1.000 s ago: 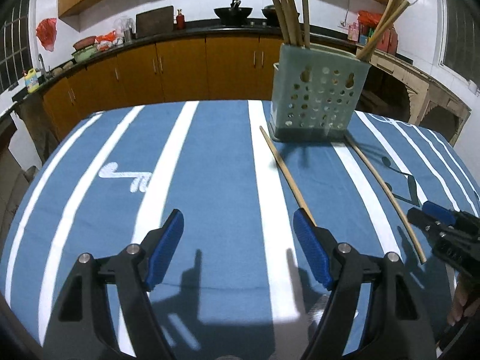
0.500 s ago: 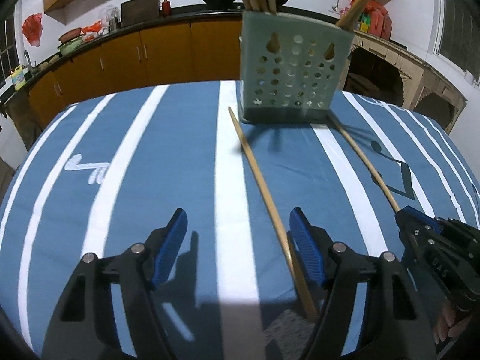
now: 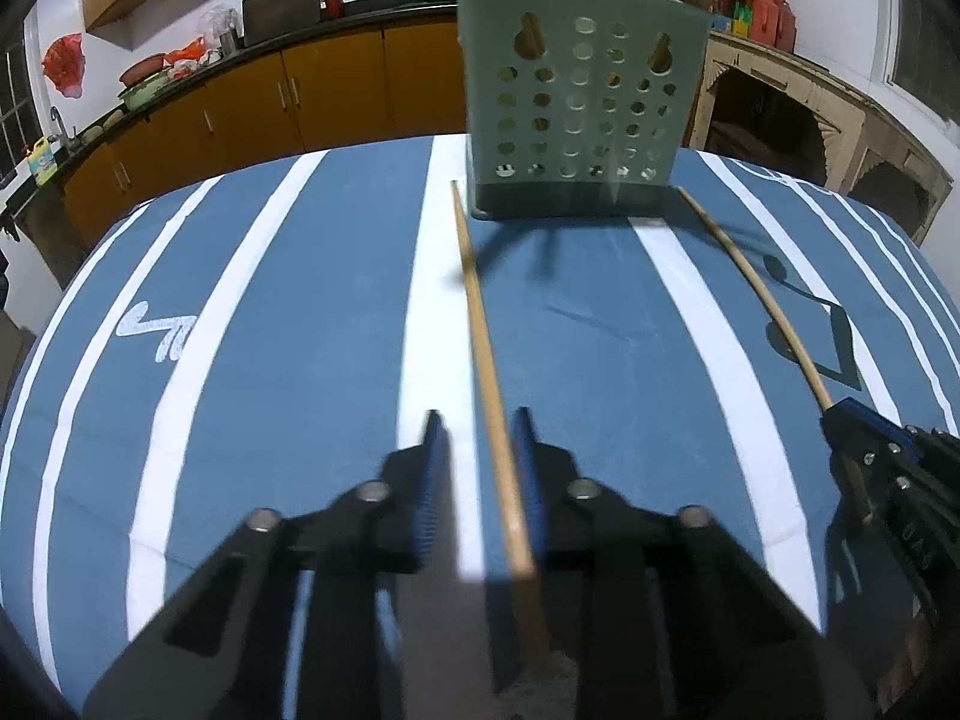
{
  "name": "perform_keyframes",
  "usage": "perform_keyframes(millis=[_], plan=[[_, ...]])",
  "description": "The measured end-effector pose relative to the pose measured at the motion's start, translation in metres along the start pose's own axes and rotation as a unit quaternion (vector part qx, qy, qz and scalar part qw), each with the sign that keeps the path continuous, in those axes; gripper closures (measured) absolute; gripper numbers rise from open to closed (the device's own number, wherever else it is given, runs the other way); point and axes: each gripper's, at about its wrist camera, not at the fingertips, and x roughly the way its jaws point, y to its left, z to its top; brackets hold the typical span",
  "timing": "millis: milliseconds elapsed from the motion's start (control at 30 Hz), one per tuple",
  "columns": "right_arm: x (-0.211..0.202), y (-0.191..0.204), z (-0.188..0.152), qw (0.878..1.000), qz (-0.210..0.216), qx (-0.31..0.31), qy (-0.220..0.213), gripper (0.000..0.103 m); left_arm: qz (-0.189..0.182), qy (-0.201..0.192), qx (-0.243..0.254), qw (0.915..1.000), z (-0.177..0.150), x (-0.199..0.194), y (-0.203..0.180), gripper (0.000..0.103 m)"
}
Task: Organize utensils
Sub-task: 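Close the right gripper on a wooden chopstick while the left gripper grasps another, then lift the left gripper's chopstick upright toward the basket while the right gripper does likewise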
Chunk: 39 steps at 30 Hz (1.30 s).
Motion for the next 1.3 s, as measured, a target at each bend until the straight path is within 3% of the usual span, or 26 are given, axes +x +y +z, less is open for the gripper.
perform_keyframes(millis=[100, 200, 300, 567, 867, 933, 1000, 1167, 1300], plan=[[0.001, -0.005, 0.002, 1.0, -0.005, 0.007, -0.001, 0.095, 0.005, 0.004, -0.005, 1.0, 0.004, 0.003, 0.02, 0.094], [0.002, -0.012, 0.003, 1.0, -0.006, 0.019, -0.003, 0.095, 0.014, 0.003, -0.015, 0.9998, 0.007, 0.005, 0.043, 0.094], [0.002, -0.012, 0.003, 1.0, -0.006, 0.019, -0.003, 0.095, -0.001, 0.002, -0.008, 1.0, 0.005, 0.004, 0.058, 0.093], [-0.003, -0.013, -0.003, 1.0, 0.002, 0.023, -0.001, 0.095, -0.023, 0.002, 0.007, 0.9997, -0.008, -0.007, 0.062, 0.081], [-0.008, -0.014, -0.011, 1.0, 0.006, 0.024, -0.001, 0.095, -0.021, 0.003, -0.001, 0.9998, -0.021, -0.016, 0.068, 0.08], [-0.009, -0.014, -0.012, 1.0, 0.007, 0.024, -0.002, 0.095, -0.023, 0.003, -0.008, 0.9997, -0.024, -0.019, 0.071, 0.083], [-0.009, -0.014, -0.012, 1.0, 0.007, 0.025, -0.003, 0.095, -0.024, 0.003, -0.015, 0.9996, -0.025, -0.019, 0.074, 0.094], [-0.016, -0.019, -0.011, 0.999, 0.007, 0.031, -0.012, 0.095, -0.028, 0.007, -0.004, 0.9996, -0.027, -0.023, 0.074, 0.095], [-0.037, -0.026, -0.002, 0.998, 0.0, 0.032, -0.048, 0.095, -0.027, -0.01, 0.008, 0.9995, -0.022, -0.037, 0.077, 0.095]])
